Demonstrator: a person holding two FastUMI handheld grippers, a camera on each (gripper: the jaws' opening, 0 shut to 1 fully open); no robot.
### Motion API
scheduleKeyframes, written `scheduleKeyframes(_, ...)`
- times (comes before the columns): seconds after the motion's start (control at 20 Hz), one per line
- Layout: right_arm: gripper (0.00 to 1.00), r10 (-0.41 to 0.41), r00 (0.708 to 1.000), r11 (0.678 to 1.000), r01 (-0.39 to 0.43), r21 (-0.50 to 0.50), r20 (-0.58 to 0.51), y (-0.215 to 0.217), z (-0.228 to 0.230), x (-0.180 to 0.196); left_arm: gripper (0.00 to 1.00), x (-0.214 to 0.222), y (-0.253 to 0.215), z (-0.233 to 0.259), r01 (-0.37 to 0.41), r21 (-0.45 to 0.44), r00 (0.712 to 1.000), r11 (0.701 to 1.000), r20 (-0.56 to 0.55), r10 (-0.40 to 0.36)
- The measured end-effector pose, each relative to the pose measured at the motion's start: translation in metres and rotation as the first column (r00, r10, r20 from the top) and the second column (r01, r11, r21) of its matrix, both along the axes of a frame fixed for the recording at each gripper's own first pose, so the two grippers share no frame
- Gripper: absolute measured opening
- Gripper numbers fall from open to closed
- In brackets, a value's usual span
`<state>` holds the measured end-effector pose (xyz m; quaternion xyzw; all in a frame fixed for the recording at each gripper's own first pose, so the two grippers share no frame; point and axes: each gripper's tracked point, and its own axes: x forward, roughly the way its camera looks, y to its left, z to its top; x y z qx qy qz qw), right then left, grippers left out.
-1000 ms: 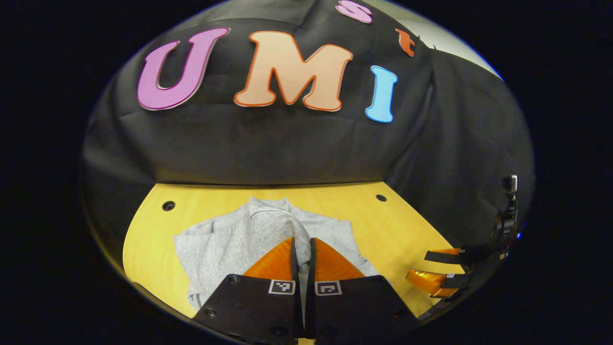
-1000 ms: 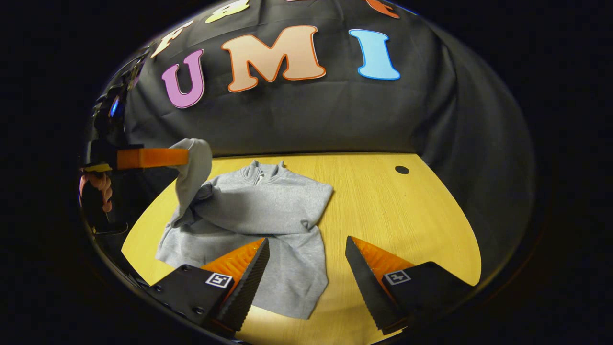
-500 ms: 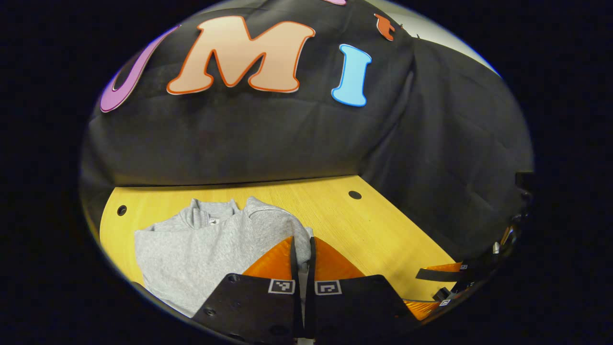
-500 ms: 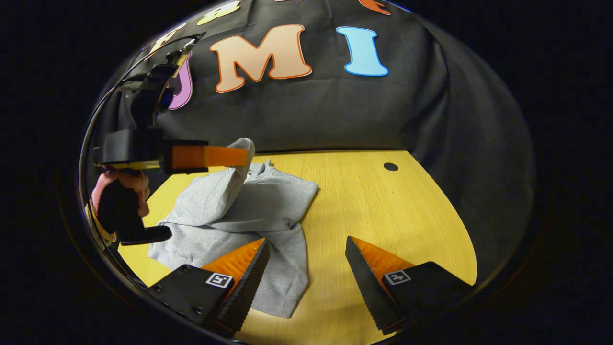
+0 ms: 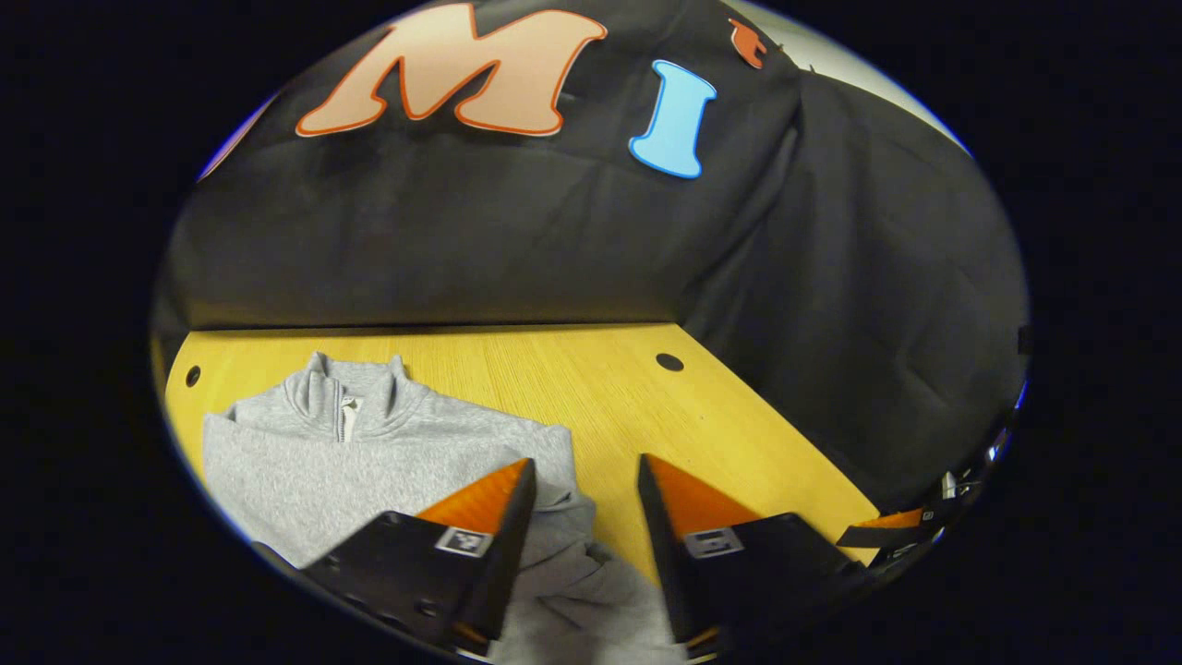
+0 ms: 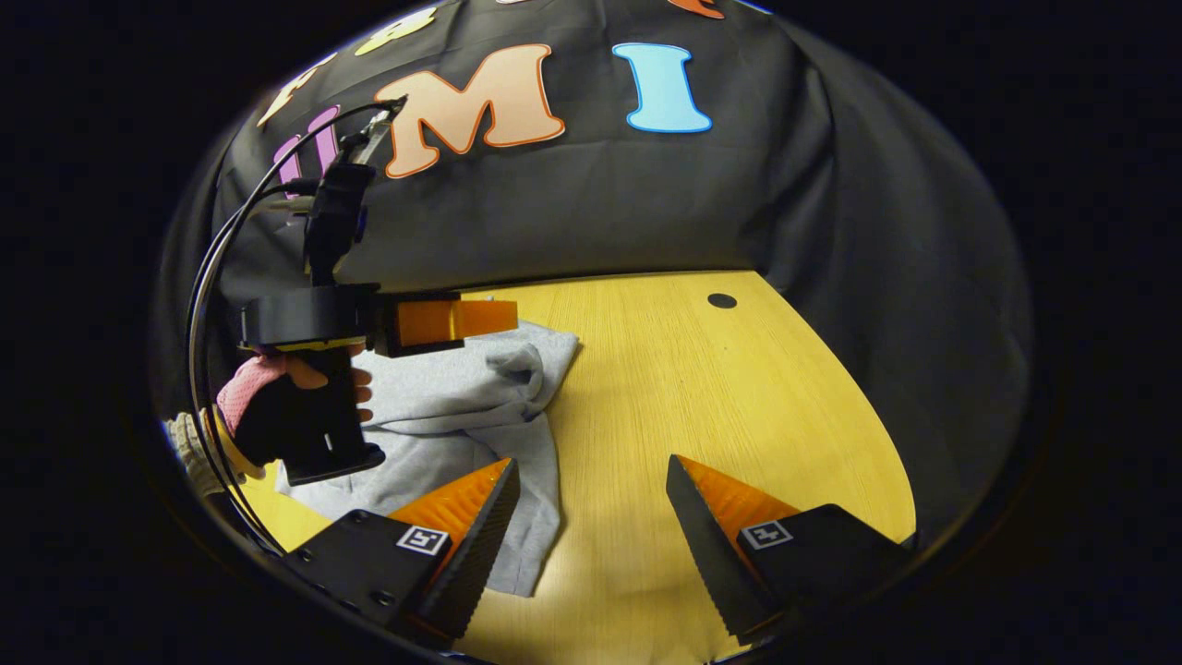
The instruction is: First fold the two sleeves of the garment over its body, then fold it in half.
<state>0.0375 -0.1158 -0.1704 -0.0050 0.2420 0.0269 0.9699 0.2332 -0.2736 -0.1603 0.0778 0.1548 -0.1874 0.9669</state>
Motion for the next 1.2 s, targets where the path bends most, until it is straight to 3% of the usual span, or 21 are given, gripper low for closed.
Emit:
scheduleKeyframes(0.05, 0.99, 0.0, 1.0, 1.0, 0.0, 0.002, 0.001, 0.002, 0.0, -0.001, 0.8, -0.01, 0.008, 0.007, -0.01, 0.002, 1.0, 1.0, 0.023, 0.01)
scheduleKeyframes(0.1, 0.96, 0.001, 1.0, 1.0, -0.001, 0.003, 0.0, 0.005, 0.0, -0.002, 0.98, -0.007, 0.014, 0.016, -0.017, 0.01, 0.998, 1.0, 0.053, 0.017)
scheduleKeyframes(0.3, 0.96, 0.025, 1.0, 1.0, -0.025, 0.002, -0.006, 0.02, -0.008, -0.01, 0.95, -0.028, 0.068, 0.046, -0.086, 0.031, 0.986, 0.996, 0.145, 0.081)
scheduleKeyframes(0.55, 0.96, 0.068, 0.996, 0.998, -0.067, 0.02, -0.05, 0.052, -0.035, -0.031, 0.95, -0.078, 0.185, 0.049, -0.257, 0.056, 0.957, 0.965, 0.154, 0.246)
scheduleKeyframes(0.85, 0.96, 0.096, 0.989, 0.995, -0.097, 0.001, -0.115, 0.071, -0.074, -0.047, 0.95, -0.151, 0.296, 0.01, -0.42, 0.082, 0.906, 0.904, 0.097, 0.412)
scheduleKeyframes(1.05, 0.96, 0.091, 0.984, 0.995, -0.098, -0.037, -0.152, 0.071, -0.097, -0.049, 0.96, -0.193, 0.331, -0.031, -0.485, 0.078, 0.874, 0.871, 0.028, 0.484)
scheduleKeyframes(1.2, 0.96, 0.076, 0.982, 0.995, -0.085, -0.044, -0.175, 0.07, -0.11, -0.052, 0.96, -0.212, 0.341, -0.061, -0.491, 0.115, 0.868, 0.864, -0.019, 0.496)
